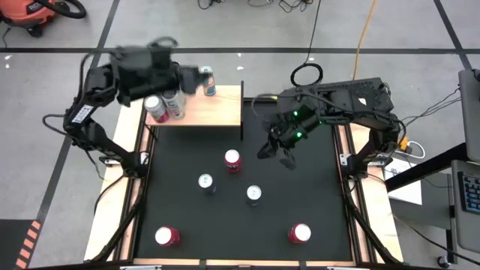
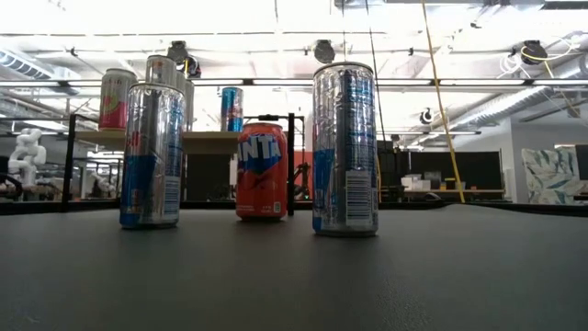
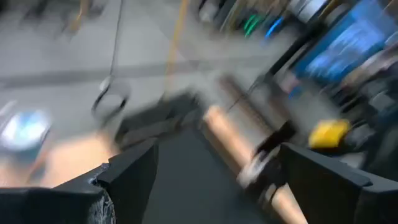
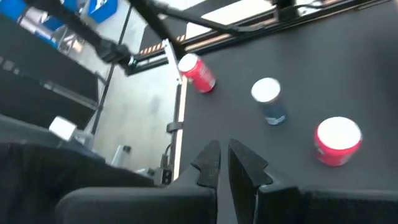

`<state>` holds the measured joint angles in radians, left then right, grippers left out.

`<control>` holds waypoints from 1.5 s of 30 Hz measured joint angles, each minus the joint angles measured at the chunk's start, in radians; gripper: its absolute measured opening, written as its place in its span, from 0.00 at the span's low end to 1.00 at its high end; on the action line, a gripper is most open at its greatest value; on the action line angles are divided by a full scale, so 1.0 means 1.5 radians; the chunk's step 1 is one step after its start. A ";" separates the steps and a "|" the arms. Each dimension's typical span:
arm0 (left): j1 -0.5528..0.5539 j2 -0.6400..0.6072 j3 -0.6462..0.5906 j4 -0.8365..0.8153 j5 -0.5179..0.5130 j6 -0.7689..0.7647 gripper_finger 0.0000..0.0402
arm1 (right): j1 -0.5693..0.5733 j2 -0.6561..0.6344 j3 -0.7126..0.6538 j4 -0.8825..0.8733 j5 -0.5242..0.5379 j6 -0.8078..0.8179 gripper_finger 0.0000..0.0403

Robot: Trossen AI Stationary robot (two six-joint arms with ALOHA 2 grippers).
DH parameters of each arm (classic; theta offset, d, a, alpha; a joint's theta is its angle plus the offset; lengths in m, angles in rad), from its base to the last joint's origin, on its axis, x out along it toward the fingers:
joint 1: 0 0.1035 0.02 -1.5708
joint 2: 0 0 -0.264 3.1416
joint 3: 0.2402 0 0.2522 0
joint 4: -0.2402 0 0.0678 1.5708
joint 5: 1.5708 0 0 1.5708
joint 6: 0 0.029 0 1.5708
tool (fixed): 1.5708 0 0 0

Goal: Place canned beverage on shelf
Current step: Put the top blue soda can on the shelf aligned with the other blue soda can

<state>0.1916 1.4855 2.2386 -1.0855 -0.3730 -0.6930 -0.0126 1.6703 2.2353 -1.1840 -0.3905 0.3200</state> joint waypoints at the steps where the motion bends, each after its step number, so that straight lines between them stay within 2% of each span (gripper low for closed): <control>1: 0.011 0.000 0.001 0.033 -0.003 0.013 0.84 | 0.008 0.000 0.000 -0.003 0.000 -0.004 0.02; 3: 0.048 0.000 0.003 0.039 -0.016 0.027 0.84 | 0.023 0.000 0.000 -0.008 -0.002 -0.015 0.02; 8: 0.164 0.002 0.021 -0.071 -0.013 0.077 0.84 | 0.045 0.000 0.000 -0.042 -0.002 -0.036 0.02; 10: 0.206 0.000 0.031 -0.125 0.004 0.101 0.84 | 0.048 0.000 0.000 -0.061 -0.002 -0.047 0.02; 13: 0.250 0.001 0.049 -0.243 0.033 0.083 0.84 | 0.049 0.000 0.000 -0.087 -0.001 -0.055 0.02; 15: 0.262 -0.001 0.053 -0.324 0.037 0.063 0.84 | 0.047 0.000 0.000 -0.105 0.001 -0.062 0.03; 18: 0.266 -0.031 0.011 -0.316 0.081 0.038 0.84 | 0.041 0.000 0.000 -0.124 0.007 -0.066 0.03; 20: 0.264 -0.038 0.008 -0.301 0.084 0.014 0.84 | 0.037 0.000 0.000 -0.126 0.037 -0.059 0.03; 23: 0.266 -0.037 -0.001 -0.320 0.054 0.013 0.84 | 0.033 0.000 0.000 -0.121 0.093 -0.062 0.03; 25: 0.266 -0.036 -0.006 -0.306 0.068 0.015 0.84 | 0.029 0.000 0.000 -0.117 0.128 -0.070 0.03; 29: 0.225 -0.036 -0.005 -0.294 0.126 0.040 0.84 | 0.013 0.000 0.000 -0.116 0.176 -0.086 0.03; 32: 0.160 -0.035 -0.005 -0.312 0.128 0.039 0.84 | 0.005 0.000 0.000 -0.168 0.178 -0.112 0.03; 36: 0.049 -0.039 -0.005 -0.322 0.088 0.038 0.84 | 0.003 0.000 -0.002 -0.224 0.190 -0.127 0.06; 39: -0.026 -0.037 -0.018 -0.322 0.071 0.020 0.84 | 0.005 0.000 -0.016 -0.220 0.151 -0.120 0.09; 41: -0.064 -0.034 -0.034 -0.323 0.059 -0.012 0.84 | 0.014 0.000 -0.029 -0.210 0.122 -0.088 0.12; 45: -0.118 -0.036 -0.057 -0.323 0.028 -0.045 0.84 | 0.035 0.000 -0.070 -0.203 0.117 -0.003 0.21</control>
<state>0.0152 1.4315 2.1526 -1.5699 -0.3305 -0.7602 0.0405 1.6705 2.1305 -1.4877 -0.2144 0.3150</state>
